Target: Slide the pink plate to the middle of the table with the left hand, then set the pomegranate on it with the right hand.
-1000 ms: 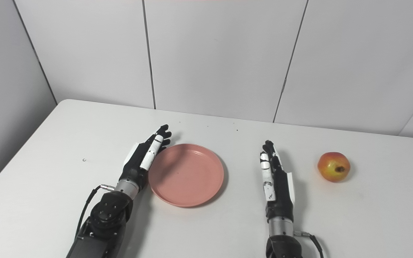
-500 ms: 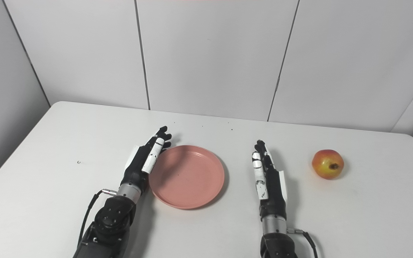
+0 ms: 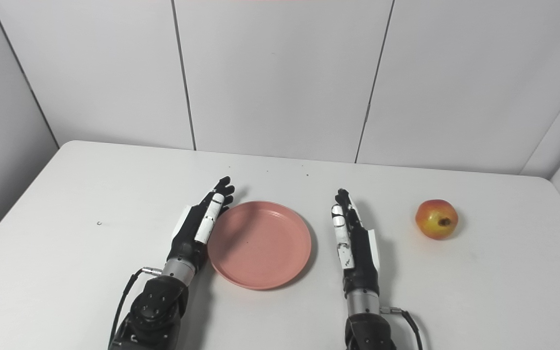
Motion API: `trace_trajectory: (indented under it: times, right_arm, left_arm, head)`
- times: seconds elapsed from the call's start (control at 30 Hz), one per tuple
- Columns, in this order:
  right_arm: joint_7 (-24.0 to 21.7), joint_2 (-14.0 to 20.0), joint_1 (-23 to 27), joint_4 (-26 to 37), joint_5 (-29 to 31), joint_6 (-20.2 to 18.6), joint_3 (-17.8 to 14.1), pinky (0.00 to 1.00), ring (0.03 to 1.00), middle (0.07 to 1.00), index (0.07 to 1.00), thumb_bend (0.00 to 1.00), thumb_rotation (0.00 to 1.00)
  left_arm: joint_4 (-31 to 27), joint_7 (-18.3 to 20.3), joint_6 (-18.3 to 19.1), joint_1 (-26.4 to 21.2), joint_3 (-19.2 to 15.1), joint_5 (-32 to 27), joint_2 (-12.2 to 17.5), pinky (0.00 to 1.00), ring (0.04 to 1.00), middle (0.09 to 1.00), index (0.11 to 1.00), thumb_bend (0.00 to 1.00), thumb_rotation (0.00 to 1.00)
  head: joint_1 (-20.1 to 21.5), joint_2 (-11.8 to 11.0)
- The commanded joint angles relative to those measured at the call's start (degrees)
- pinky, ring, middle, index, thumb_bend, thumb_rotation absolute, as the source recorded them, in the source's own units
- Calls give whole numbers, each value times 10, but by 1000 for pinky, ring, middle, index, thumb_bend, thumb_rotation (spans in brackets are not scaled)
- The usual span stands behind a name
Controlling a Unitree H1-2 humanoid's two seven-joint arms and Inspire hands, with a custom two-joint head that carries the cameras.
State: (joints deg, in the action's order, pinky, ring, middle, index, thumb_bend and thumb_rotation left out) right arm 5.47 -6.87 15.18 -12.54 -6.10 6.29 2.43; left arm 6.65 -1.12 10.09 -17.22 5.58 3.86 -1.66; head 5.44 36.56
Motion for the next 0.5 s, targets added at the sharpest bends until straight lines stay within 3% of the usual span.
trace_trajectory:
  times: [0.0,0.2,0.47]
  right_arm:
    - [6,-9,-8,1,0,1,3,939,914,922,919,593,988]
    - [6,-12,-9,1,0,2,3,935,910,920,918,590,987]
    - [8,-12,-9,1,-1,1,1,939,908,917,914,609,988]
  left_arm:
    - [-9,20,-17,2,9,-9,-7,930,935,934,913,408,1000]
    - [4,22,-50,9,3,-27,-16,918,927,933,923,418,1000]
    - [7,19,-55,15,-1,-42,-30,917,929,929,927,454,1000]
  head:
    - [2,0]
    - [3,0]
    - [5,0]
